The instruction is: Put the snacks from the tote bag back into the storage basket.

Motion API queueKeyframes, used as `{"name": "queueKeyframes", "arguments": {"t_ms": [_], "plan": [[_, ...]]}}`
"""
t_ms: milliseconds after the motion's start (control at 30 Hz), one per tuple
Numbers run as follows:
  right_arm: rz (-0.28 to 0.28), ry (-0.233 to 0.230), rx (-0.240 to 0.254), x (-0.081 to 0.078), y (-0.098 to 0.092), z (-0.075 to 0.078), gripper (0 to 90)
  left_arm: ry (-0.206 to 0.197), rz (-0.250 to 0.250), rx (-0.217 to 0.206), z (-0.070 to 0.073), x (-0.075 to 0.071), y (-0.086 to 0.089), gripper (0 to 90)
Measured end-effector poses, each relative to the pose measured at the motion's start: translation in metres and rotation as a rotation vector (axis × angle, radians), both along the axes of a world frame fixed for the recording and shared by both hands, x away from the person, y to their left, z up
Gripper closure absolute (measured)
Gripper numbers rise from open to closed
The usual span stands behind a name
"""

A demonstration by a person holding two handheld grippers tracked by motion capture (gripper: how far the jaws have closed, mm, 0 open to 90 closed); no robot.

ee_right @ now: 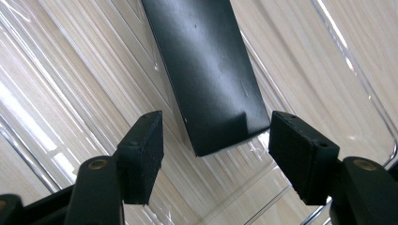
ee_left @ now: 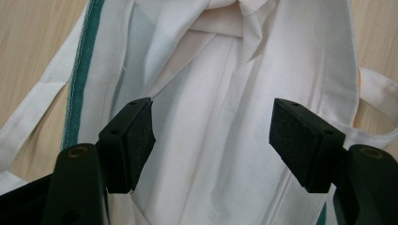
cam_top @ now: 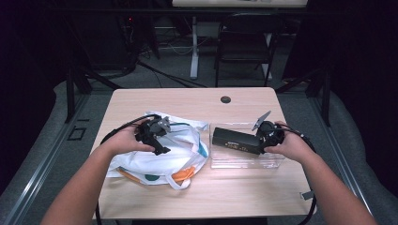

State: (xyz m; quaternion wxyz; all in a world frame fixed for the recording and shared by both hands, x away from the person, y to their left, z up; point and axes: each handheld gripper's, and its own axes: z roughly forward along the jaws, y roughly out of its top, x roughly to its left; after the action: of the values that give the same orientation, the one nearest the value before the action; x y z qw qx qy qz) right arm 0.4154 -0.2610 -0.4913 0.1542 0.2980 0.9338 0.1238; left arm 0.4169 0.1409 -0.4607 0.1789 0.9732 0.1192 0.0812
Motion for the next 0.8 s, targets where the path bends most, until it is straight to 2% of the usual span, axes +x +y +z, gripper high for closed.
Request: {"name": "queueKeyframes", "arguments": {"t_ms": [267, 300, 400, 667, 700, 733, 800], "plan": [[-0.037, -0.013, -0.01, -0.003, -0.007, -0.006, 36.2, 0.0, 0.006, -0.005, 0.0, 0.0, 0.003, 30.6], [-0.045, -0.01, 0.007, -0.003, -0.008, -0.008, 36.2, 0.0, 0.004, -0.003, 0.0, 0.001, 0.003, 30.6], [-0.039, 0.011, -0.015, -0.002, -0.011, -0.008, 36.2, 0.003, 0.005, -0.003, -0.002, 0.001, 0.004, 30.6], [-0.061, 0.006, 0.0, -0.001, -0.014, -0.016, 36.2, 0.003, 0.01, -0.009, -0.006, 0.001, 0.006, 30.7], [-0.083, -0.006, 0.034, -0.002, -0.014, -0.02, 36.2, 0.005, 0.014, -0.01, -0.006, 0.001, 0.006, 30.7], [-0.06, 0.017, -0.024, 0.001, -0.015, -0.017, 36.2, 0.003, 0.011, -0.009, -0.007, 0.001, 0.007, 30.7], [-0.066, 0.02, -0.009, 0.001, -0.015, -0.019, 36.2, 0.006, 0.011, -0.011, -0.007, 0.001, 0.007, 30.7]]}}
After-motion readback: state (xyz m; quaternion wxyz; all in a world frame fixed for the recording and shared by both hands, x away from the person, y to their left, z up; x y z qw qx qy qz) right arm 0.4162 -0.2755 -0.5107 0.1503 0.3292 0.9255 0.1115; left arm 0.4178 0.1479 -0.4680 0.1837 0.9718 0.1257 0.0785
